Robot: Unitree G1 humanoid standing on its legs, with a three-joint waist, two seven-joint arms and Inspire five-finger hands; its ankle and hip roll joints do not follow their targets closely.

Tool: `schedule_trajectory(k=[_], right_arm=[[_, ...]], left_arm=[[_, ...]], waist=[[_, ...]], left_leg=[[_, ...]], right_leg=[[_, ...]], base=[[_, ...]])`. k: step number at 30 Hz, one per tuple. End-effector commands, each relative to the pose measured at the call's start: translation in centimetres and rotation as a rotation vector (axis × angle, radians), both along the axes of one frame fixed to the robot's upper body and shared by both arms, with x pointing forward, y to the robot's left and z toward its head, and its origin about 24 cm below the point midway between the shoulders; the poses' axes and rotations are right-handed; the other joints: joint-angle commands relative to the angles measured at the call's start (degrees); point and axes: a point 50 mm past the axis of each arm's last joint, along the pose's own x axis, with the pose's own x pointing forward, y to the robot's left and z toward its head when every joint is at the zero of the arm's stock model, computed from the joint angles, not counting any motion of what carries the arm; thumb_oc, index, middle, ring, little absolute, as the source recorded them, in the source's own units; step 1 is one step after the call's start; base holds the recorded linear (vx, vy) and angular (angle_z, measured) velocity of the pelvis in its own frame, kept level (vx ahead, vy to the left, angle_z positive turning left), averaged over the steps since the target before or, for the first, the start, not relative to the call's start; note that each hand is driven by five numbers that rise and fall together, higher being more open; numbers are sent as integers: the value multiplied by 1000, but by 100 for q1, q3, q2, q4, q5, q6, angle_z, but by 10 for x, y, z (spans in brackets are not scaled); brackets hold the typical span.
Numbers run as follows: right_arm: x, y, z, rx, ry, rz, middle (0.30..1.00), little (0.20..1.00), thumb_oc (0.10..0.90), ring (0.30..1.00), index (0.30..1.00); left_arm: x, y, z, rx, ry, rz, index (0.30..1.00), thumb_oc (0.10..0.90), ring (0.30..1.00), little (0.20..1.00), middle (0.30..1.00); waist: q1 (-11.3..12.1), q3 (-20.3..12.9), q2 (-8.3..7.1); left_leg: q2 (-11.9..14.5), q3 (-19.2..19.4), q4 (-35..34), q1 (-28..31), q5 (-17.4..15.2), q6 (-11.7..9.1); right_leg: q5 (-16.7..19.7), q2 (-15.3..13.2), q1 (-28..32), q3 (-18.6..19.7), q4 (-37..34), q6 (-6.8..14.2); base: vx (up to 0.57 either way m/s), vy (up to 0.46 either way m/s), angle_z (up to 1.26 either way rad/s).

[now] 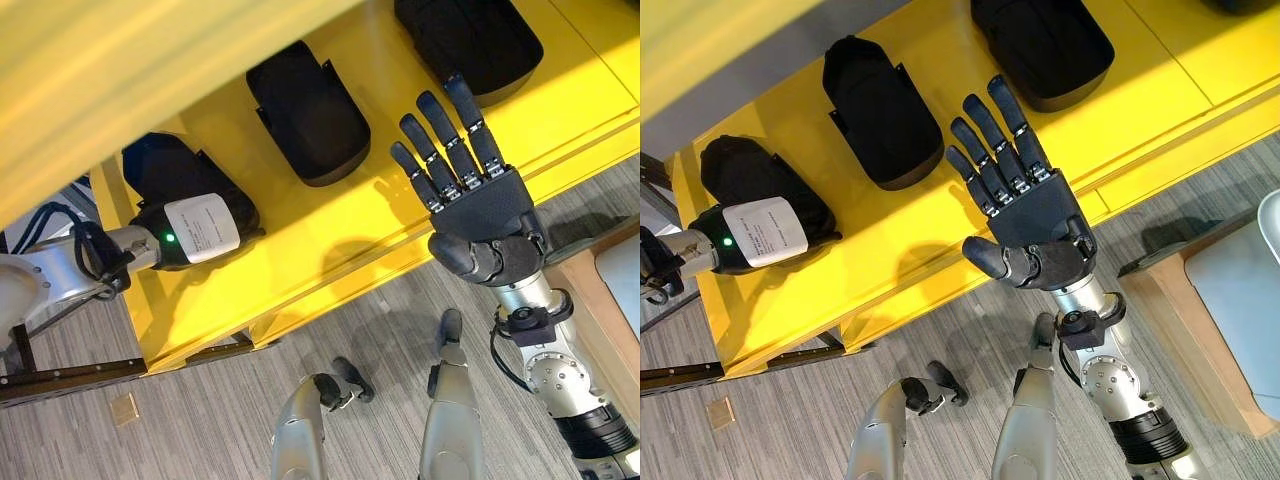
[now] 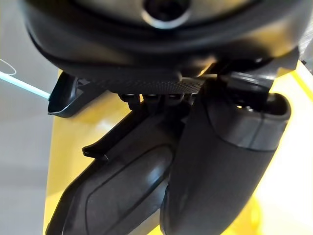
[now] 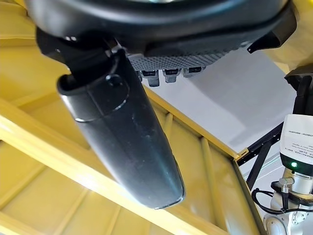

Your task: Move parts from the plastic box to the shelf.

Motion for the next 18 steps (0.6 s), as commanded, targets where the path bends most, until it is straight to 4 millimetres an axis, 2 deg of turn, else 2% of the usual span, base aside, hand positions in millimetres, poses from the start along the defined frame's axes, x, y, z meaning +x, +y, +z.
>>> schedule_trajectory(k=[1, 9, 13, 18], right_arm=[[-15, 9, 61, 7, -323, 81, 1000, 1000, 900, 1000, 1000], [-13, 12, 56, 24, -315, 96, 1000, 1000, 900, 1000, 1000], [-11, 15, 56, 31, -310, 100, 1000, 1000, 900, 1000, 1000], [-11, 22, 55, 37, -305, 113, 1000, 1000, 900, 1000, 1000]], left_arm=[[-14, 33, -39, 213, 185, 125, 1000, 900, 1000, 1000, 1000], [-9, 49, -40, 205, 103, 50, 1000, 900, 1000, 1000, 1000], [-6, 59, -48, 223, 94, 23, 1000, 900, 1000, 1000, 1000], [-3, 73, -67, 246, 89, 9, 1000, 900, 1000, 1000, 1000]], waist=[[-113, 603, -25], [-140, 603, -88], [-152, 603, -98], [-199, 603, -109]], left_leg=[[-550, -204, -1554, 598, 723, -313], [-516, -200, -1539, 593, 722, -307], [-521, -203, -1559, 584, 737, -305], [-504, -185, -1559, 561, 746, -290]], right_leg=[[-463, -734, -3, 333, 751, 867], [-465, -713, -34, 347, 834, 859], [-465, -700, -64, 365, 863, 851], [-477, -693, -145, 424, 929, 849]], base=[[0, 0, 0], [0, 0, 0], [10, 6, -5], [0, 0, 0]])
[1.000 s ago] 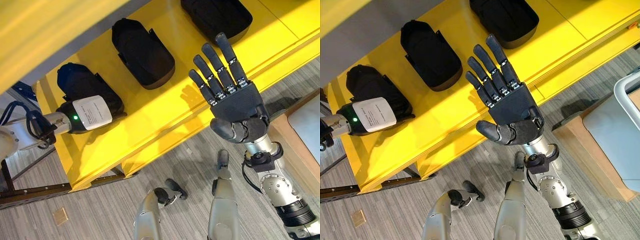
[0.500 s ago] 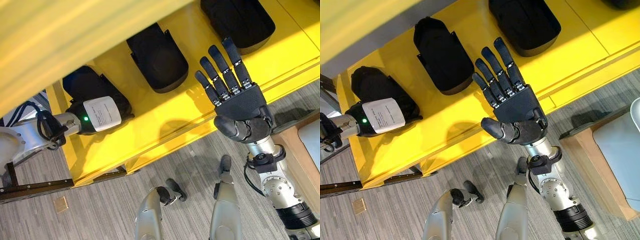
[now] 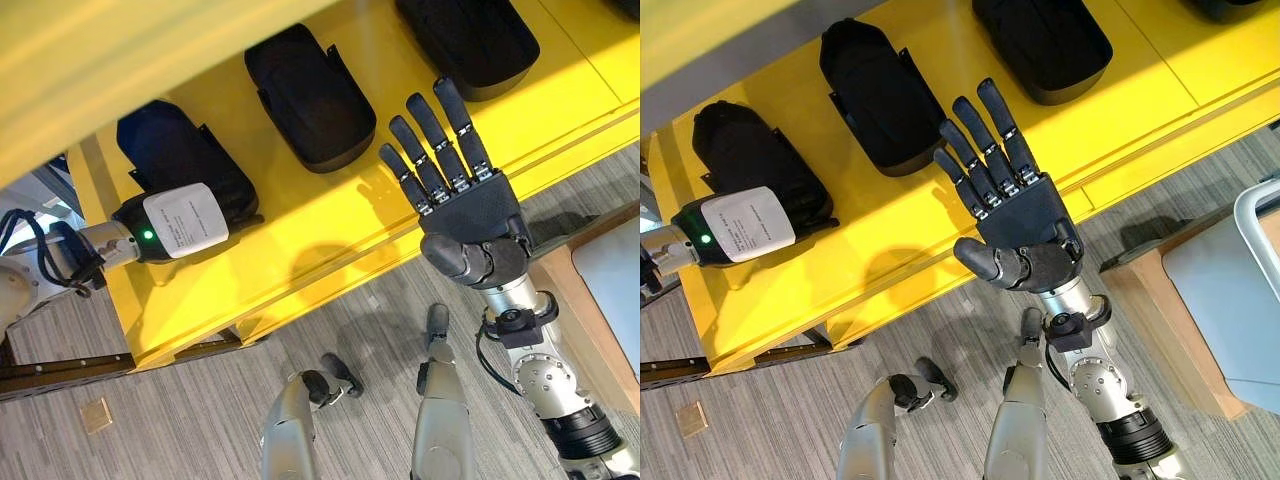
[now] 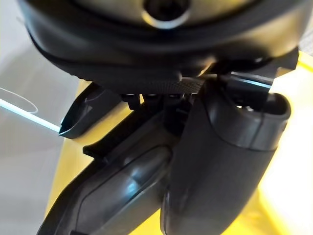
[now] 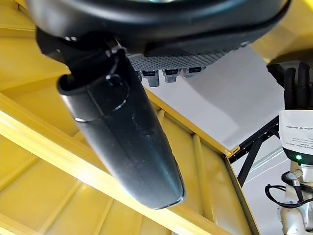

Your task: Move parts from the plastic box to the shelf.

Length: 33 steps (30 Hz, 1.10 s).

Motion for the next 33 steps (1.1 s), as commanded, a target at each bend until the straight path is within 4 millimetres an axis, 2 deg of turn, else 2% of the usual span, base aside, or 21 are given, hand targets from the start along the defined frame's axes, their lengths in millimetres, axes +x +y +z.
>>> schedule_trajectory(k=[1, 4, 5, 6, 7, 11, 12, 15, 21, 33], right_arm=[[-11, 9, 61, 11, -320, 63, 1000, 1000, 900, 1000, 1000], [-11, 8, 63, 20, -318, 70, 1000, 1000, 900, 1000, 1000], [-12, 8, 64, 25, -318, 78, 1000, 1000, 900, 1000, 1000], [-14, 9, 64, 36, -318, 98, 1000, 1000, 900, 1000, 1000], [-16, 11, 63, 39, -318, 112, 1000, 1000, 900, 1000, 1000], [-17, 18, 60, 43, -319, 151, 1000, 1000, 900, 1000, 1000], [-17, 23, 57, 43, -318, 173, 1000, 1000, 900, 1000, 1000], [-16, 31, 54, 40, -317, 204, 1000, 1000, 900, 1000, 1000], [-13, 41, 53, 44, -312, 240, 1000, 1000, 900, 1000, 1000], [-12, 52, 51, 63, -305, 270, 1000, 1000, 900, 1000, 1000]], left_arm=[[-9, 35, -64, 277, 230, 166, 1000, 900, 1000, 1000, 1000], [-1, 4, -57, 294, 238, 166, 1000, 900, 1000, 1000, 1000], [2, -15, -49, 297, 240, 174, 1000, 900, 1000, 1000, 1000], [8, -52, -34, 307, 233, 199, 1000, 900, 1000, 1000, 1000], [10, -72, -24, 299, 234, 213, 1000, 900, 1000, 1000, 1000], [15, -113, -7, 292, 226, 249, 1000, 900, 1000, 1000, 1000], [18, -132, -1, 281, 231, 268, 1000, 900, 1000, 1000, 1000], [21, -158, 7, 269, 242, 301, 1000, 900, 1000, 1000, 1000], [26, -184, 12, 268, 251, 334, 1000, 900, 1000, 1000, 1000], [33, -192, 5, 297, 270, 376, 1000, 900, 1000, 1000, 1000]], waist=[[-53, 520, 212], [-89, 520, 196], [-115, 520, 171], [-176, 520, 117], [-214, 520, 90], [-335, 520, 15], [-404, 520, -17], [-490, 520, -74], [-590, 520, -151], [-648, 520, -216]], left_leg=[[-464, -222, -1663, 693, 821, -448], [-458, -213, -1680, 712, 808, -423], [-437, -215, -1666, 685, 808, -427], [-401, -207, -1656, 652, 809, -436], [-382, -183, -1659, 639, 813, -446], [-349, -145, -1667, 600, 834, -477], [-336, -125, -1672, 600, 842, -491], [-308, -78, -1668, 608, 853, -515], [-282, -45, -1697, 664, 871, -537], [-235, -37, -1696, 672, 861, -524]], right_leg=[[96, -637, -148, 466, 1037, 634], [110, -629, -161, 510, 1045, 639], [116, -622, -179, 523, 1057, 636], [143, -607, -212, 541, 1067, 637], [154, -586, -232, 553, 1064, 634], [170, -533, -263, 600, 1033, 638], [173, -511, -273, 625, 1028, 639], [149, -462, -257, 658, 1013, 635], [136, -417, -192, 663, 977, 637], [108, -372, -190, 682, 1010, 624]], base=[[12, -5, 5], [11, -38, 5], [-8, -71, 8], [-15, -71, 17], [-19, -49, 16], [-14, -7, -4], [0, 0, 0], [0, 5, -9], [8, 1, -28], [-1, -7, -6]])
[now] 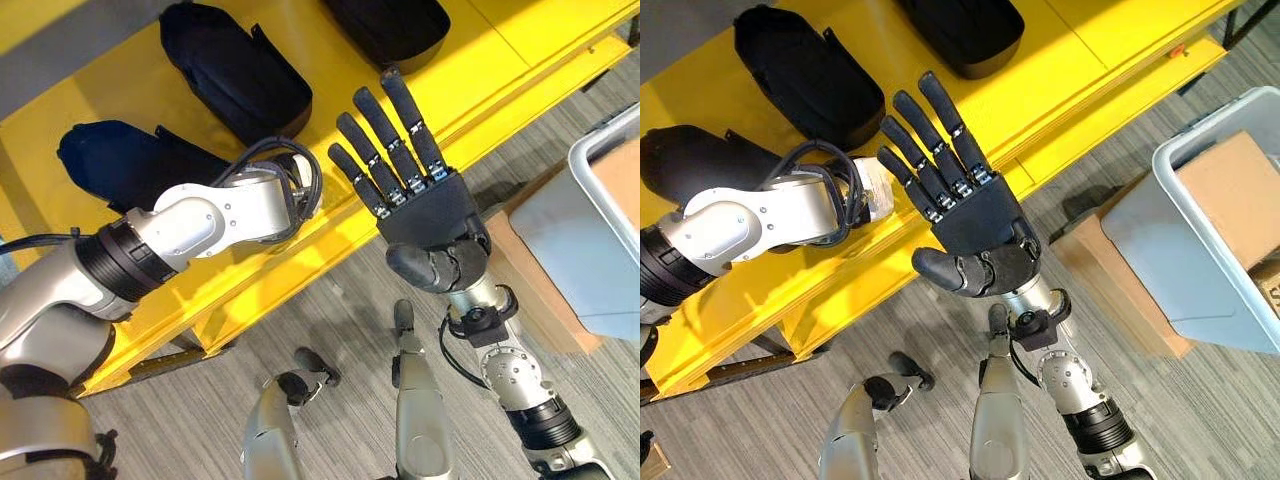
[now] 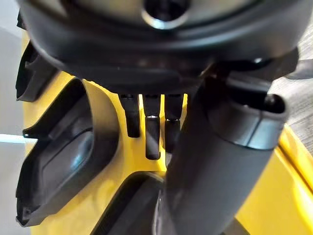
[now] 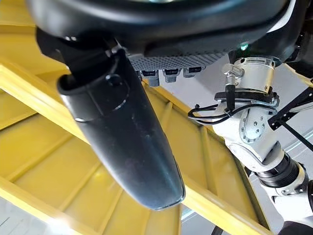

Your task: Move parts from the plastic box to the shelf.

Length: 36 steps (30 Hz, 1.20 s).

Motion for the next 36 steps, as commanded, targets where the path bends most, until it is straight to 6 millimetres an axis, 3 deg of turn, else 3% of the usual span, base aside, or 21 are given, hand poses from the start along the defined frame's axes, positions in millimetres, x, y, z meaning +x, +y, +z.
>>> schedule_trajectory(k=[1, 9, 20, 36], right_arm=[[-13, 10, 50, 41, -290, 84, 1000, 1000, 900, 1000, 1000], [-11, 15, 48, 44, -283, 97, 1000, 1000, 900, 1000, 1000], [-9, 25, 49, 63, -265, 120, 1000, 1000, 900, 1000, 1000], [-10, 38, 42, 62, -233, 147, 1000, 1000, 900, 1000, 1000]], left_arm=[[-5, 1, -38, 8, 161, -9, 1000, 900, 1000, 1000, 1000], [-2, 1, -47, 12, 181, 1, 1000, 900, 1000, 1000, 1000], [-12, 10, -72, 160, 388, 143, 1000, 900, 1000, 1000, 1000], [-6, 24, -84, 218, 331, 298, 1000, 900, 1000, 1000, 1000]], waist=[[-8, 464, 297], [-10, 464, 271], [13, 464, 284], [63, 464, 238]], left_leg=[[-313, -343, -1357, 797, 563, -685], [-288, -360, -1391, 805, 594, -677], [-309, -380, -1503, 896, 636, -692], [-304, -423, -1708, 1198, 743, -763]], right_leg=[[139, -572, -204, 397, 958, 398], [160, -567, -192, 390, 948, 408], [168, -561, -99, 330, 933, 416], [114, -510, 313, 169, 713, 433]], base=[[-14, -8, -3], [-11, -8, -1], [-4, -7, -9], [6, -26, -1]])
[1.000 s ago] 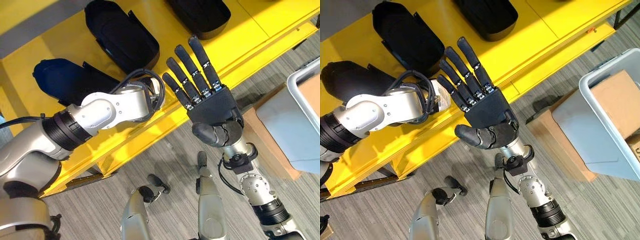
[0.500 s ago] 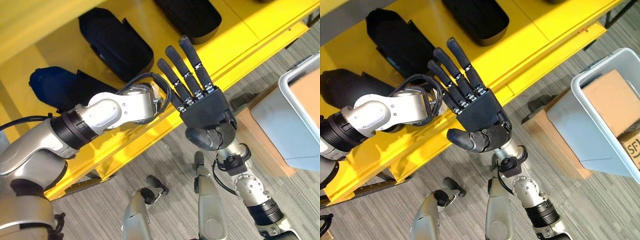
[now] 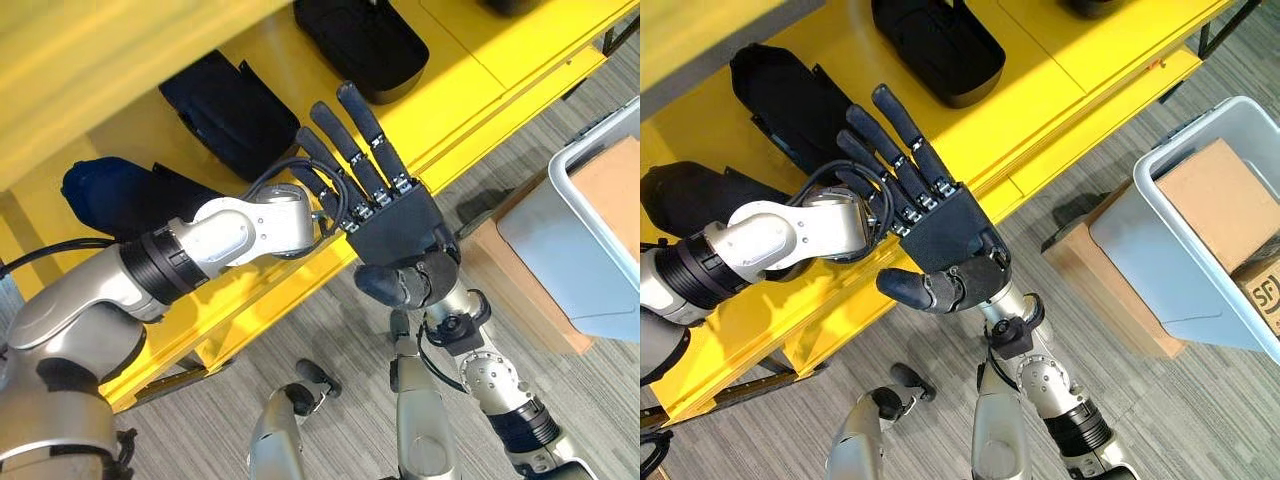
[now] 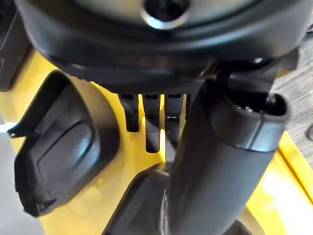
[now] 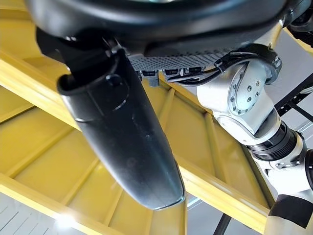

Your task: Move parts from the plastic box to the shelf.

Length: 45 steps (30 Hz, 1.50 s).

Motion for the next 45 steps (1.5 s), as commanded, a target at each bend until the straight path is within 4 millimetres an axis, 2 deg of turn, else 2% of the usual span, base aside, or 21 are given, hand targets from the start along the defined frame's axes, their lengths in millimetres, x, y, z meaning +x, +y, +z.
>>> schedule_trajectory(k=[1, 10, 15, 17, 23, 27, 29, 30, 34, 40, 45], right_arm=[[-4, 9, 47, 76, -233, 51, 1000, 1000, 900, 1000, 1000], [-3, 12, 45, 79, -219, 58, 1000, 1000, 900, 1000, 1000], [-4, 13, 43, 74, -215, 55, 1000, 1000, 900, 1000, 1000], [-5, 14, 42, 62, -207, 57, 1000, 1000, 900, 1000, 1000], [-6, 11, 38, 56, -187, 47, 1000, 1000, 900, 1000, 1000], [-6, 9, 35, 51, -166, 43, 1000, 1000, 900, 1000, 1000], [-5, 10, 33, 52, -158, 48, 1000, 1000, 900, 1000, 1000], [-5, 11, 31, 60, -149, 52, 1000, 1000, 900, 1000, 1000], [-6, 16, 31, 65, -144, 56, 1000, 1000, 900, 1000, 1000], [-5, 21, 30, 70, -136, 66, 1000, 1000, 900, 1000, 1000], [-5, 22, 29, 73, -128, 81, 1000, 1000, 900, 1000, 1000]], left_arm=[[-7, 33, -54, 73, 174, 120, 1000, 900, 1000, 1000, 1000], [-3, 37, -57, 67, 108, 179, 1000, 900, 1000, 1000, 1000], [5, 53, -52, 24, -18, 308, 1000, 900, 1000, 1000, 1000], [11, 65, -49, -37, -113, 361, 1000, 900, 1000, 1000, 1000], [20, 80, -53, -132, -223, 326, 1000, 900, 1000, 1000, 1000], [23, 91, -68, -77, -238, 262, 1000, 900, 1000, 1000, 1000], [22, 91, -80, -23, -206, 237, 1000, 900, 1000, 1000, 1000], [22, 91, -92, 38, -178, 197, 1000, 900, 1000, 1000, 1000], [21, 91, -106, 93, -134, 183, 1000, 900, 1000, 1000, 1000], [15, 82, -134, 156, -25, 150, 1000, 900, 1000, 1000, 1000], [12, 68, -141, 138, -24, 104, 1000, 900, 1000, 1000, 1000]], waist=[[27, 463, 90], [51, 463, 61], [101, 462, 53], [137, 460, 36], [201, 337, -18], [245, 226, -89], [242, 195, -119], [241, 157, -147], [227, 140, -164], [164, 131, -178], [104, 123, -198]], left_leg=[[-338, -395, -1083, 545, 639, -653], [-292, -413, -1145, 682, 697, -709], [-294, -436, -1179, 819, 711, -727], [-287, -449, -1199, 936, 720, -737], [-276, -484, -1270, 1088, 760, -762], [-253, -517, -1318, 1198, 790, -781], [-236, -537, -1336, 1240, 806, -790], [-226, -549, -1364, 1270, 822, -793], [-220, -561, -1398, 1297, 848, -806], [-193, -557, -1384, 1294, 866, -836], [-170, -542, -1357, 1268, 870, -854]], right_leg=[[-1499, -823, 155, 173, 628, 730], [-1544, -821, 372, 75, 519, 740], [-1581, -807, 573, 0, 435, 736], [-1611, -796, 718, -43, 386, 736], [-1648, -769, 944, -122, 237, 741], [-1661, -738, 1111, -180, 123, 743], [-1683, -723, 1167, -185, 102, 748], [-1714, -696, 1206, -194, 90, 749], [-1766, -664, 1243, -184, 73, 738], [-1853, -653, 1256, -145, 86, 739], [-1892, -645, 1256, -103, 82, 752]], base=[[9, -35, -3], [1, -4, 0], [6, -10, -2], [24, -7, -7], [34, -22, -1], [37, -44, -7], [37, -57, 2], [24, -60, -2], [6, -28, -6], [3, -1, -2], [2, -2, -2]])
